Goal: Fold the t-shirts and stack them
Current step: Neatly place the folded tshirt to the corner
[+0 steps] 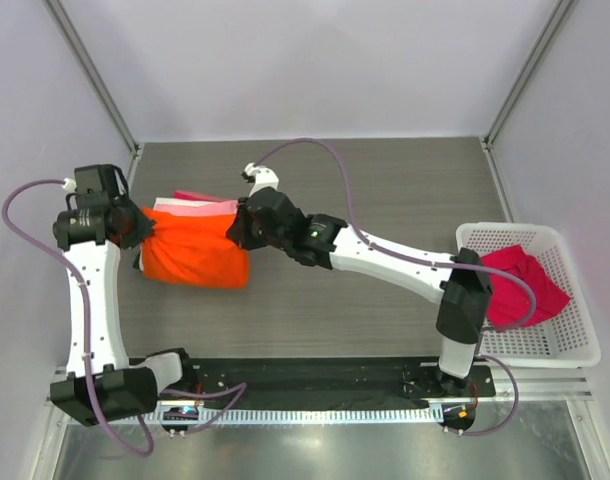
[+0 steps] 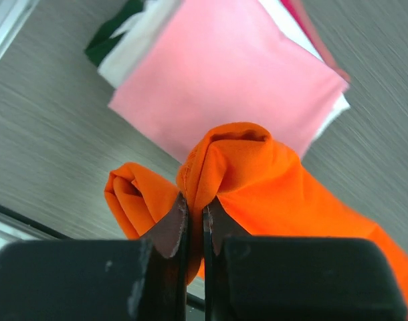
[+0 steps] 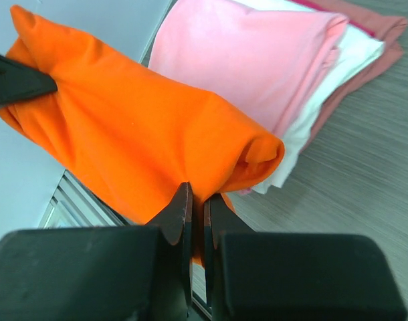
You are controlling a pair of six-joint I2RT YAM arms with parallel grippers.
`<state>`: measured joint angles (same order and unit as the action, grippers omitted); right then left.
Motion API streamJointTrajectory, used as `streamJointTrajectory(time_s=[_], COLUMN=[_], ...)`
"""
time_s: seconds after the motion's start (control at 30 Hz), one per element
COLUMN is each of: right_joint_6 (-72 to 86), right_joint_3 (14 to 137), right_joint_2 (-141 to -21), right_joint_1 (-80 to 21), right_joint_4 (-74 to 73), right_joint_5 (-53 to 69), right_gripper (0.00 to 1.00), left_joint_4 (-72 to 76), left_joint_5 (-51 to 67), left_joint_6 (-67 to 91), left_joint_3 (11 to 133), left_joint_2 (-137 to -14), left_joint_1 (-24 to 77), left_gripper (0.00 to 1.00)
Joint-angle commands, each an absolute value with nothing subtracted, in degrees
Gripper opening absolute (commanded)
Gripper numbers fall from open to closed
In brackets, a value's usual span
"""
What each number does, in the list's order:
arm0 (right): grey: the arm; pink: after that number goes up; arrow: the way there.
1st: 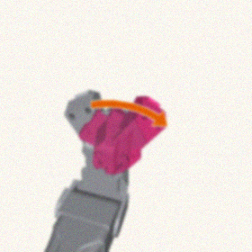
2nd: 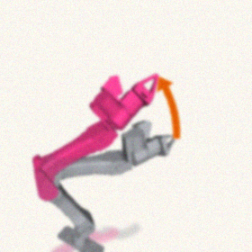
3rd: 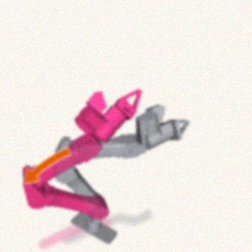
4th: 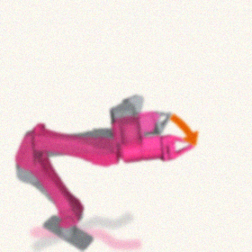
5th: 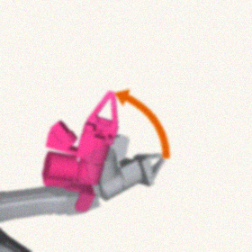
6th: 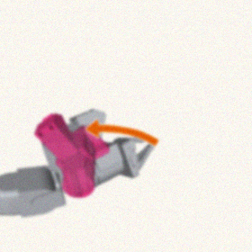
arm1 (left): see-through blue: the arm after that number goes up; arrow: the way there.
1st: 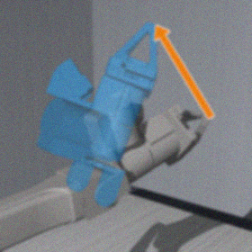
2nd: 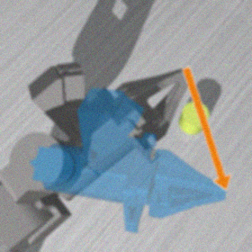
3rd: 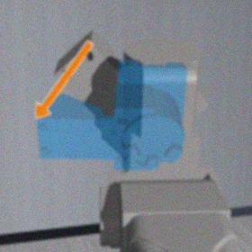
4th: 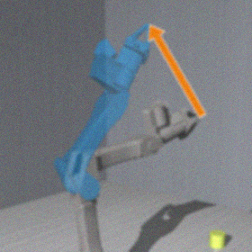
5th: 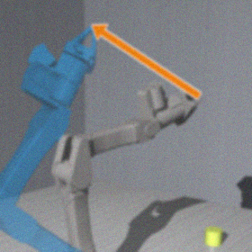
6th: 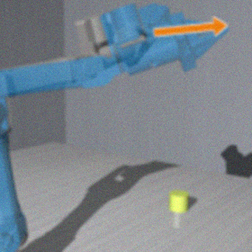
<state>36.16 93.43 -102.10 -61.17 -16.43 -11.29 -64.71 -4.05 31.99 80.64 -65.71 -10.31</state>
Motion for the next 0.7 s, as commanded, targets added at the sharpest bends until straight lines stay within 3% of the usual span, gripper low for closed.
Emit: streamJointTrajectory(time_s=[0.0, 0.3, 0.67], right_joint_6=[36.1, 34.5, 35.0], right_joint_3=[98.8, 108.9, 121.3], right_joint_2=[-105.4, -115.2, -128.0], right_joint_1=[-62.5, -62.4, -54.9], right_joint_4=[-15.0, -14.6, -14.2], right_joint_5=[-13.5, -15.3, -10.3], right_gripper=[0.01, 0.01, 0.01], left_joint_4=[-63.2, -57.5, -51.1], left_joint_5=[-4.9, -5.4, -1.4], left_joint_6=[29.0, 29.0, 30.8], left_joint_3=[82.2, 81.9, 87.4], left_joint_2=[-66.5, -73.6, -92.9], left_joint_1=[-16.3, -20.5, -20.6], left_gripper=[0.0, 0.0, 0.0])
